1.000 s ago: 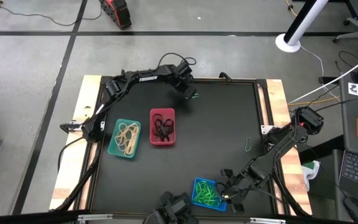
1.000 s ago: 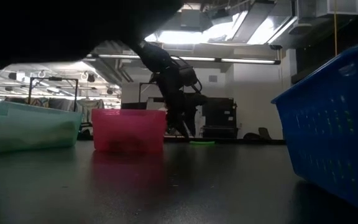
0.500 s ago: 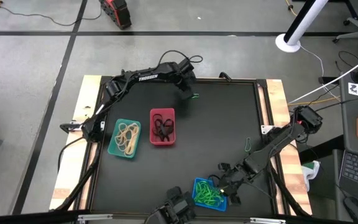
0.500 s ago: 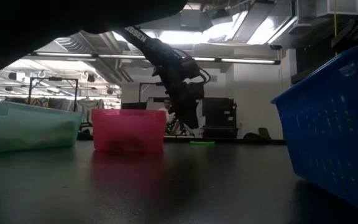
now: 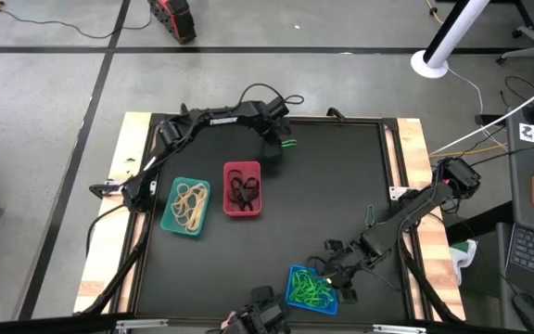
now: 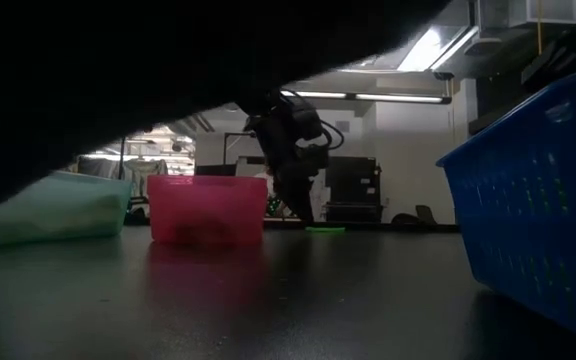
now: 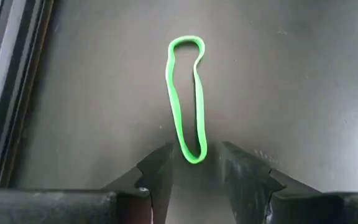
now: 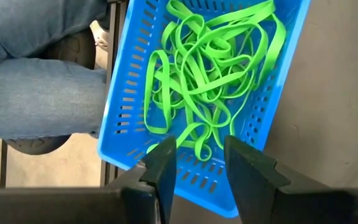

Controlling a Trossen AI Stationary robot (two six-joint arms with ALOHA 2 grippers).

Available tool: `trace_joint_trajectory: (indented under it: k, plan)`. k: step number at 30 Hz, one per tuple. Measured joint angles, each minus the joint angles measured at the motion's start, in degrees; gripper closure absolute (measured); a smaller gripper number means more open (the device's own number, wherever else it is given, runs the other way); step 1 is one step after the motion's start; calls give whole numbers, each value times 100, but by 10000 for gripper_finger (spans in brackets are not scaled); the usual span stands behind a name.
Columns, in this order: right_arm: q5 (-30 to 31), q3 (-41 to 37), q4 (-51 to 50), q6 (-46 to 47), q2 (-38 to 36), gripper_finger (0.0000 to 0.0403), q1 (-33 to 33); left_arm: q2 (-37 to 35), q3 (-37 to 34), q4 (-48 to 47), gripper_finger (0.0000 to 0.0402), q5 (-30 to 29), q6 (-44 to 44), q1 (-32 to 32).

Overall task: Sort rubber bands into baskets
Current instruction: Put the green rubber band into the blue bin

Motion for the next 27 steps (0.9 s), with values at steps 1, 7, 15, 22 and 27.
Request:
trace_joint_trajectory:
  k: [1, 7, 15, 22, 27]
  plan:
    - [-1, 0, -1, -1, 0, 269, 0, 17, 0, 34, 273, 7, 4, -10]
    - [0, -1, -14, -1, 0, 269, 0, 23, -7, 81, 273, 13, -10, -12]
    - [-2, 0, -45, -3, 0, 269, 0, 23, -7, -2, 273, 27, -49, -12]
    - [-2, -2, -45, -3, 0, 269, 0, 23, -7, 0, 273, 130, 58, 21]
    - [-2, -1, -46, -1, 0, 269, 0, 57, -7, 51, 273, 538, 379, 100]
